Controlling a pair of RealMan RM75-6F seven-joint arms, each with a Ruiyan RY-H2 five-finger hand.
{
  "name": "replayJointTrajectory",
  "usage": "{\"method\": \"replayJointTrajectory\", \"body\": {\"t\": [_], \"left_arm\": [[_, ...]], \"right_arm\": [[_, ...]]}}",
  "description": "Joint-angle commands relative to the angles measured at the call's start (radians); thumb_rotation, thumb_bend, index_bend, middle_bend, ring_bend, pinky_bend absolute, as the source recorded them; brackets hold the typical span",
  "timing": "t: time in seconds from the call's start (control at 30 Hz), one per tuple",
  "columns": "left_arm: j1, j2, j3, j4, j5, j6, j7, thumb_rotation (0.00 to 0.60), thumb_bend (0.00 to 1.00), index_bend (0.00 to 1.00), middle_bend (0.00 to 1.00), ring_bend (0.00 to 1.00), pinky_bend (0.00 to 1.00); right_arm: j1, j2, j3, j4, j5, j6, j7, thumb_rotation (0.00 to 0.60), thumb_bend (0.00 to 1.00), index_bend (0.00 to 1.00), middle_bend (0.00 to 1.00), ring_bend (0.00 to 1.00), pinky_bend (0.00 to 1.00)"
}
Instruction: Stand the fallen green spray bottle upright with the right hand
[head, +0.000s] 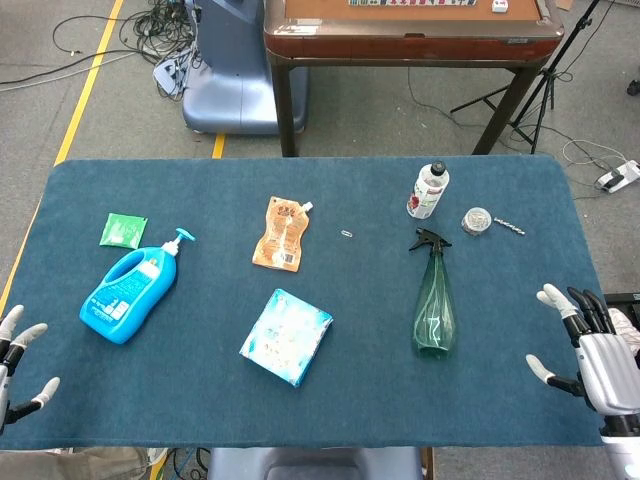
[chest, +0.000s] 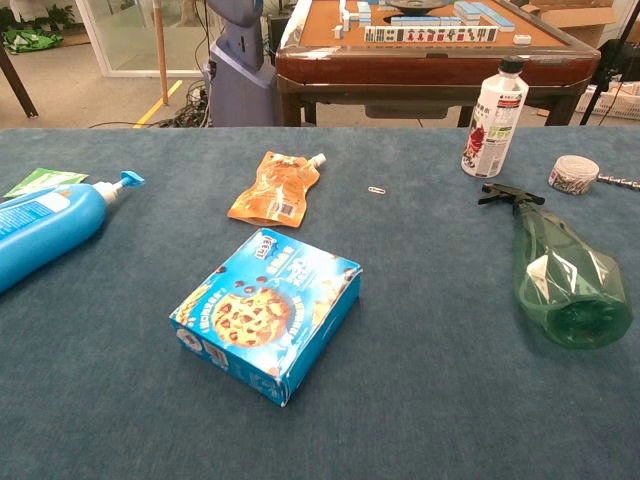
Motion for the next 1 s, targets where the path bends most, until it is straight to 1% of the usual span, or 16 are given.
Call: {"method": "replayJointTrajectory", "body": {"t": [0.03, 0.3, 0.37, 0.43, 0.47, 0.5, 0.57, 0.67, 0.73, 0.8, 0.83, 0.9, 1.0], "left_arm": [[0.000, 0.000, 0.001, 0.001, 0.000, -0.002, 0.001, 0.600, 0.25, 0.20, 0.02, 0.04, 0.04], [0.002, -0.003, 0.003, 0.005, 0.005, 0.003, -0.002, 0.600, 0.26, 0.20, 0.02, 0.05, 0.04], [0.003, -0.004, 0.003, 0.007, 0.004, 0.004, -0.004, 0.600, 0.26, 0.20, 0.02, 0.05, 0.04], [0.003, -0.004, 0.003, 0.009, 0.002, 0.002, -0.004, 0.600, 0.25, 0.20, 0.02, 0.04, 0.04], [0.003, -0.003, 0.004, 0.009, 0.001, 0.001, -0.003, 0.600, 0.26, 0.20, 0.02, 0.04, 0.04], [0.003, -0.003, 0.004, 0.009, 0.001, 0.000, -0.002, 0.600, 0.26, 0.20, 0.02, 0.04, 0.04], [0.002, -0.003, 0.005, 0.008, 0.002, -0.001, 0.000, 0.600, 0.26, 0.20, 0.02, 0.04, 0.04], [0.004, -0.006, 0.006, 0.008, 0.004, 0.001, 0.000, 0.600, 0.26, 0.20, 0.02, 0.04, 0.04], [0.005, -0.006, 0.007, 0.008, 0.006, 0.002, 0.002, 0.600, 0.26, 0.20, 0.02, 0.04, 0.04], [0.005, -0.008, 0.008, 0.008, 0.006, 0.001, 0.003, 0.600, 0.26, 0.20, 0.02, 0.04, 0.04], [0.006, -0.008, 0.009, 0.009, 0.005, 0.001, 0.004, 0.600, 0.26, 0.20, 0.02, 0.04, 0.04], [0.006, -0.010, 0.008, 0.008, 0.004, 0.001, 0.005, 0.600, 0.26, 0.20, 0.02, 0.04, 0.04], [0.007, -0.010, 0.007, 0.009, 0.002, 0.004, 0.003, 0.600, 0.26, 0.20, 0.02, 0.04, 0.04]], "right_arm": [[-0.001, 0.000, -0.001, -0.001, 0.000, -0.001, -0.001, 0.600, 0.21, 0.09, 0.21, 0.05, 0.00], [0.002, 0.013, -0.002, -0.011, 0.008, -0.015, -0.007, 0.600, 0.20, 0.09, 0.22, 0.05, 0.00], [0.007, 0.019, -0.001, -0.015, 0.010, -0.023, -0.006, 0.600, 0.15, 0.09, 0.24, 0.06, 0.00], [0.017, 0.034, -0.003, -0.026, 0.009, -0.045, 0.008, 0.600, 0.04, 0.09, 0.26, 0.07, 0.00], [0.026, 0.048, -0.003, -0.035, 0.010, -0.062, 0.014, 0.600, 0.01, 0.09, 0.27, 0.07, 0.00], [0.032, 0.056, -0.003, -0.039, 0.012, -0.072, 0.013, 0.600, 0.01, 0.09, 0.27, 0.07, 0.00], [0.052, 0.084, 0.001, -0.052, 0.029, -0.113, -0.002, 0.600, 0.05, 0.09, 0.27, 0.07, 0.00], [0.085, 0.111, 0.016, -0.067, 0.070, -0.168, -0.027, 0.600, 0.24, 0.09, 0.27, 0.07, 0.00], [0.111, 0.124, 0.026, -0.076, 0.098, -0.212, -0.032, 0.600, 0.42, 0.09, 0.26, 0.07, 0.00], [0.139, 0.134, 0.037, -0.079, 0.122, -0.257, -0.029, 0.600, 0.52, 0.10, 0.25, 0.07, 0.00], [0.150, 0.136, 0.041, -0.079, 0.132, -0.274, -0.030, 0.600, 0.54, 0.12, 0.25, 0.07, 0.00], [0.176, 0.136, 0.051, -0.075, 0.156, -0.312, -0.039, 0.600, 0.55, 0.15, 0.25, 0.07, 0.00], [0.216, 0.130, 0.067, -0.072, 0.206, -0.373, -0.055, 0.600, 0.55, 0.16, 0.24, 0.07, 0.00]]}}
